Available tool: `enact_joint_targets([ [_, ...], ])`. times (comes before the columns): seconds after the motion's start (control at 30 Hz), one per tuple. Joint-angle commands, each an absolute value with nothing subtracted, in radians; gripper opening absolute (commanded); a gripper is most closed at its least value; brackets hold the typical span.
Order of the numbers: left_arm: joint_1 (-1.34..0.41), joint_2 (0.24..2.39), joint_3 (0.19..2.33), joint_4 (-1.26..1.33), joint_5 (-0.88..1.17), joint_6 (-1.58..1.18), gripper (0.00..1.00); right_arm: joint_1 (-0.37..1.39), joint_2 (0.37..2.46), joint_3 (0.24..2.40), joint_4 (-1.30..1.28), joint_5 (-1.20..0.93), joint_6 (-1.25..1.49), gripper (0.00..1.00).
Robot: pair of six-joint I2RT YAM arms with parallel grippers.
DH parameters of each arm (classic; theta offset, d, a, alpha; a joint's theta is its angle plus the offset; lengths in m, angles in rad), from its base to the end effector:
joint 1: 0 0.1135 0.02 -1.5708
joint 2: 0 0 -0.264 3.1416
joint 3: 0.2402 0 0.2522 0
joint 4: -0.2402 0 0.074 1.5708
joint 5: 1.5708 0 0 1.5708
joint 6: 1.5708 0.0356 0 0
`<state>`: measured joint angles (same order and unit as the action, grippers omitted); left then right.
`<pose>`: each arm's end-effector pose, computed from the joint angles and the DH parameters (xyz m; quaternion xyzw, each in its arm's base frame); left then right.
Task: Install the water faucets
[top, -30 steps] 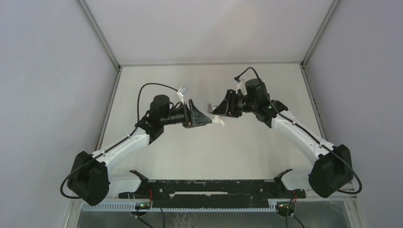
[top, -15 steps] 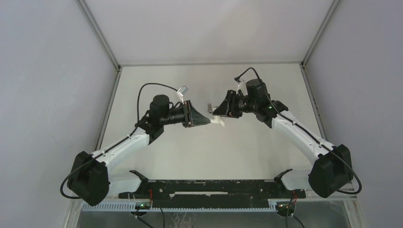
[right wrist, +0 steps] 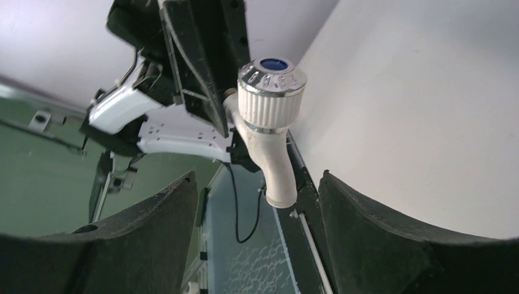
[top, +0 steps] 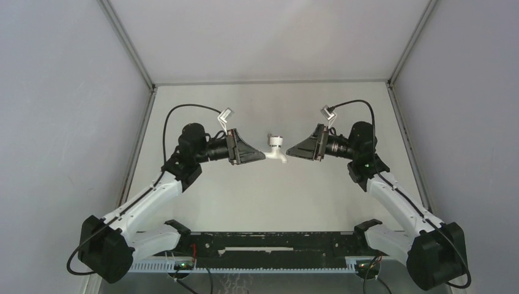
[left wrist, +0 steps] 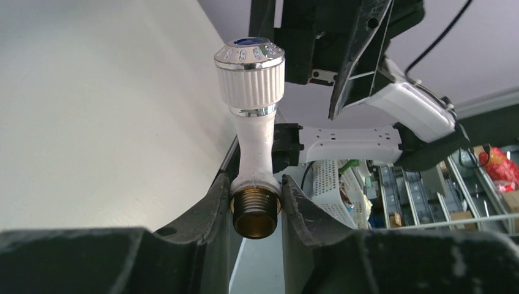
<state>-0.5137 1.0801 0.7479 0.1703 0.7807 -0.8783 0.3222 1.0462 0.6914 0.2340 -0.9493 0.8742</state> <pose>0.2008 -0.1421 0.3072 0.1146 0.7376 -0.6065 0.2737 0.2112 0.1010 0.3017 -0.1102 0.7231 0.6148 0.2948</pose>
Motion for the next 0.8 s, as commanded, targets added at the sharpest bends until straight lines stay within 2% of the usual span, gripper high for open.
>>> enact_joint_targets([
  [0.0,-0.509,1.048,0.759,0.291,0.864,-0.868,0.0,0.359,0.998,0.65,0.611,-1.041,0.981,0.79],
  [0.17,-0.509,1.061,0.773,0.337,0.872,-0.895,0.0,0.4,0.998,0.655,0.644,-0.984,0.968,0.81],
  [0.57,-0.509,1.032,0.756,0.412,0.837,-0.943,0.0,0.527,1.154,0.654,0.855,-0.849,1.097,0.79],
  [0.63,-0.509,1.034,0.755,0.413,0.836,-0.945,0.0,0.529,1.175,0.654,0.894,-0.84,1.126,0.76],
  [0.77,-0.509,1.034,0.752,0.414,0.837,-0.946,0.0,0.54,1.201,0.655,0.986,-0.838,1.175,0.64],
])
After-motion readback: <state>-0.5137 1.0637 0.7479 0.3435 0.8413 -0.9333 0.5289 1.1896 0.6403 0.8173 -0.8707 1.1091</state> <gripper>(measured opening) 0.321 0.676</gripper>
